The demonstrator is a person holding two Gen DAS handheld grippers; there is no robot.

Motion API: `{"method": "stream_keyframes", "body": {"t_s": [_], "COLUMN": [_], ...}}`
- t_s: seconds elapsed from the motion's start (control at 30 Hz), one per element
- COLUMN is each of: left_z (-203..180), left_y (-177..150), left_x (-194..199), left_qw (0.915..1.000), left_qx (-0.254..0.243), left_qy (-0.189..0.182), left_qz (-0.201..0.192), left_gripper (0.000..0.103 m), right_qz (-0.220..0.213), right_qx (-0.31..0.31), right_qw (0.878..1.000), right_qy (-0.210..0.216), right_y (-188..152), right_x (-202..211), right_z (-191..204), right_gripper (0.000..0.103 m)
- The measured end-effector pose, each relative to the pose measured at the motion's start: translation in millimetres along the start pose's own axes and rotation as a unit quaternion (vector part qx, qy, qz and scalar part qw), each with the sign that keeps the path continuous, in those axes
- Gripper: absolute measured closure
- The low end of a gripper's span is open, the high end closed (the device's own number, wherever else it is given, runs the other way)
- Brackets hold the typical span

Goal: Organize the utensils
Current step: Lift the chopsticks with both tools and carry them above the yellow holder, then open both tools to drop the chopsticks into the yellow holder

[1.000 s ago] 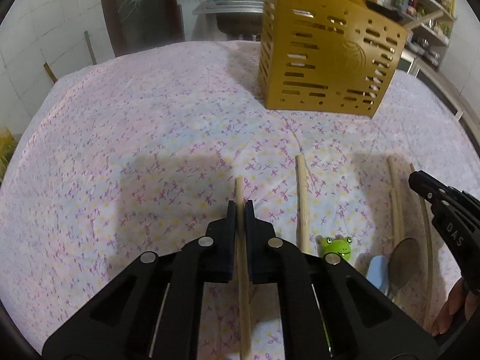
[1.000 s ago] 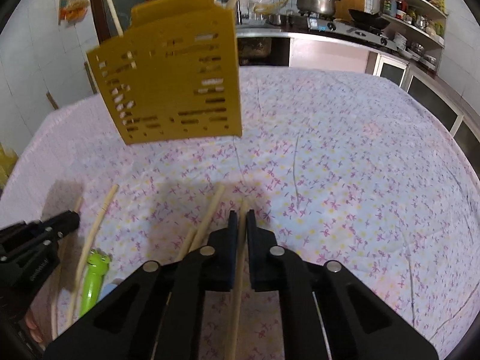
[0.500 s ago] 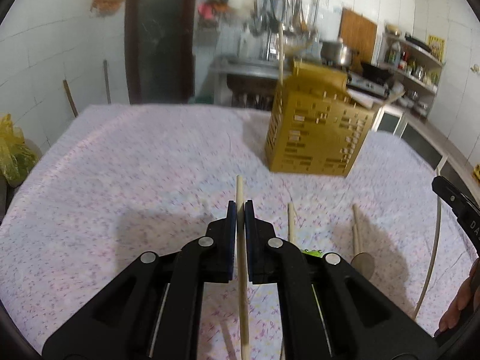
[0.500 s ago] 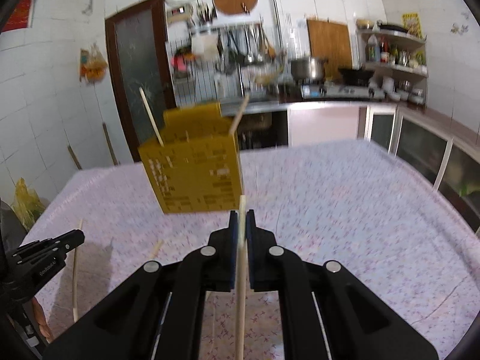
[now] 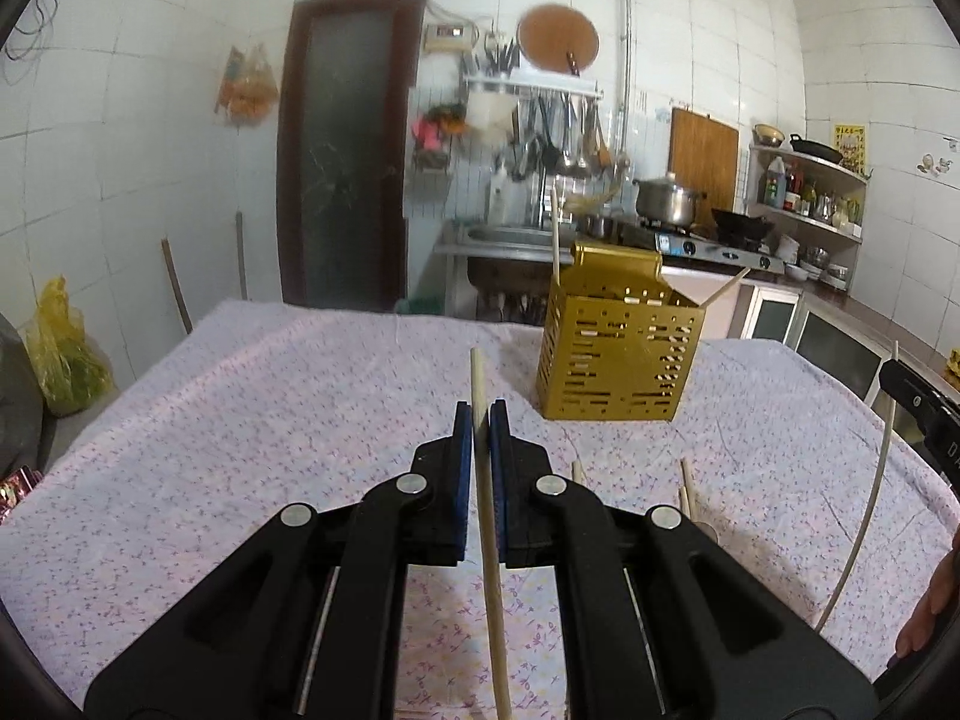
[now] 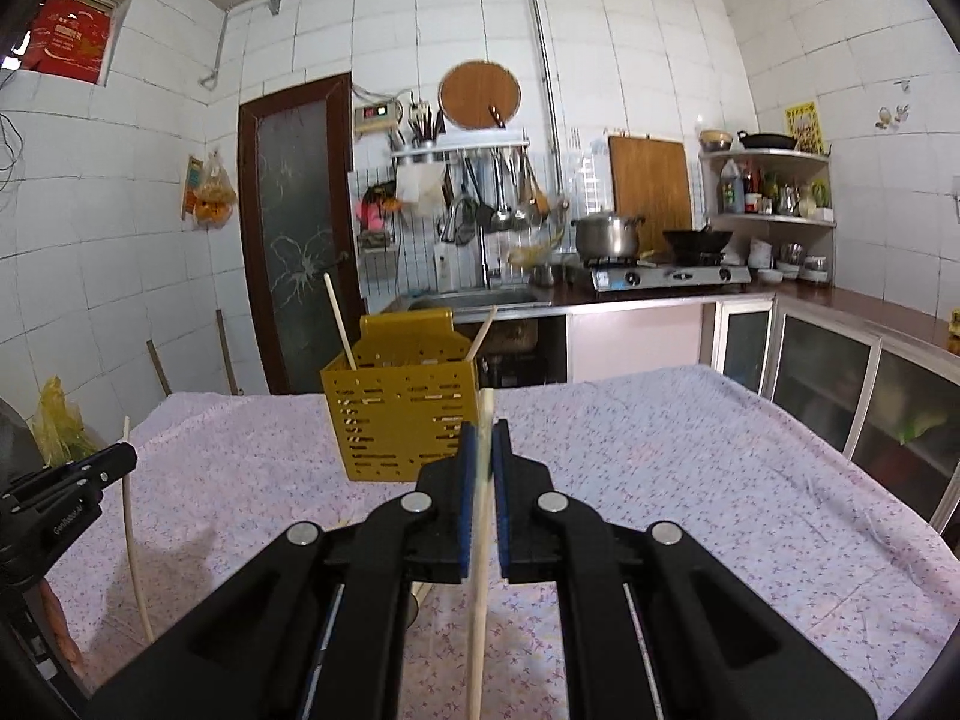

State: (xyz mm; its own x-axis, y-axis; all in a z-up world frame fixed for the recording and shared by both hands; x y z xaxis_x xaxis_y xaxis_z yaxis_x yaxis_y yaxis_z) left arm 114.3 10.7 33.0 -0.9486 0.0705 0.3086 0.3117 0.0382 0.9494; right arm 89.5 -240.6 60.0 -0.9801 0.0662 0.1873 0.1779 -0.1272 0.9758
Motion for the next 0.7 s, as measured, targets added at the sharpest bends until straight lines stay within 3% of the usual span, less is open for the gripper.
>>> {"method": "stream_keyframes", "body": {"t_s": [0.23, 0.47, 0.7], "left_z": [-4.0, -14.1, -23.3], "left_y": [11.8, 33.2, 84.7], "left_x": [19.7, 11.2, -8.5], "left_qw": [0.9994, 0.9986, 0.9966], "left_qx": [-0.004, -0.010, -0.008], "left_qy": [-0.006, -0.014, -0.027], "left_qz": [-0.034, -0.049, -0.078], "left_gripper": [0.099, 0.099, 0.099], "right_qz": [-0.036, -0.051, -0.080], "right_qx": [0.008, 0.001, 0.002], "right_qw": [0.999, 0.999, 0.997], "right_qy": [0.000, 0.004, 0.014], "right_y": [18.5, 40.7, 83.3], "right_x": [17.1, 1.4, -22.2], "right_z": [-0.2, 1.0, 12.3], "right_gripper": [0.097, 0.097, 0.097]}}
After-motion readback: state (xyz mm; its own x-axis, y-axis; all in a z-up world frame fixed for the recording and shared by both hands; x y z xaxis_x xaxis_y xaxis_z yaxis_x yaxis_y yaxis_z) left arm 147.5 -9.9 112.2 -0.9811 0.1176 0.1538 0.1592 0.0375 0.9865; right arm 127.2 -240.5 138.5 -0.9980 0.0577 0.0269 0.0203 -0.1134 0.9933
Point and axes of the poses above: each gripper's, at about its wrist camera, not at the fingertips, and x roughly against the way its jaws point, z to its left, y to its top, the point moved 4 cm from there along -x, roughly the way its jaws point, and after that the axes turned 4 degrees about -z, right-handed, at the moved point
